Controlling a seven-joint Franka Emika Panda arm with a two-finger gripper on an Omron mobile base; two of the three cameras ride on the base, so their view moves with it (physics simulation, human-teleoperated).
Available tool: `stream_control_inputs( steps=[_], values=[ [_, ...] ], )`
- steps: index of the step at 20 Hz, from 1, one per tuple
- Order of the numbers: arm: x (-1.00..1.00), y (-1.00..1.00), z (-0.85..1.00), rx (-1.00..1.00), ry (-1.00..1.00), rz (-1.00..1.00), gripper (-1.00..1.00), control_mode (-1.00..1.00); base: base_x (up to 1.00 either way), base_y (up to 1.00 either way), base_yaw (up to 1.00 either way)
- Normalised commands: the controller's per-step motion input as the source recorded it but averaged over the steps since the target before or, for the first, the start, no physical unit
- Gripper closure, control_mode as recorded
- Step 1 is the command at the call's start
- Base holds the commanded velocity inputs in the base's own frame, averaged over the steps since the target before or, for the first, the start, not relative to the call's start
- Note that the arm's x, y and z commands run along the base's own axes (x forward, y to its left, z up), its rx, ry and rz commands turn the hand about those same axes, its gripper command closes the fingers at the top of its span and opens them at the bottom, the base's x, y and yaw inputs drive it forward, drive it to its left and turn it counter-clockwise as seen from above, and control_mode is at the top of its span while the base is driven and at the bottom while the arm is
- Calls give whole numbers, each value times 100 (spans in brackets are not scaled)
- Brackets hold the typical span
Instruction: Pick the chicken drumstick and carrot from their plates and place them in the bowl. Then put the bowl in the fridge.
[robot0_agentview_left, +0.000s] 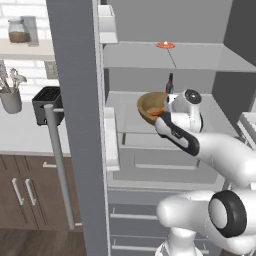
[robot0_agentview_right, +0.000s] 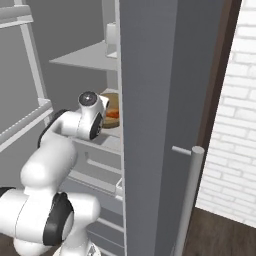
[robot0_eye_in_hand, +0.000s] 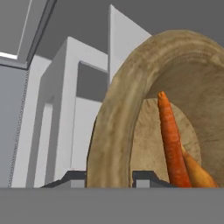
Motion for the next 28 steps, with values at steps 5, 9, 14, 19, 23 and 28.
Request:
stream_control_inputs(
  steps=[5, 9, 14, 19, 23, 28],
  values=[
    [24, 0, -28, -1, 0, 0, 100, -100, 0, 0, 0],
    [22, 0, -27, 0, 0, 0, 100, -100, 0, 0, 0],
    [34, 0, -10, 0, 0, 0, 100, -100, 0, 0, 0],
    [42, 0, -4, 0, 1, 0, 100, -100, 0, 0, 0],
    [36, 0, -17, -3, 6, 0, 100, -100, 0, 0, 0],
    [27, 0, -24, -5, 4, 0, 100, -100, 0, 0, 0]
  ],
)
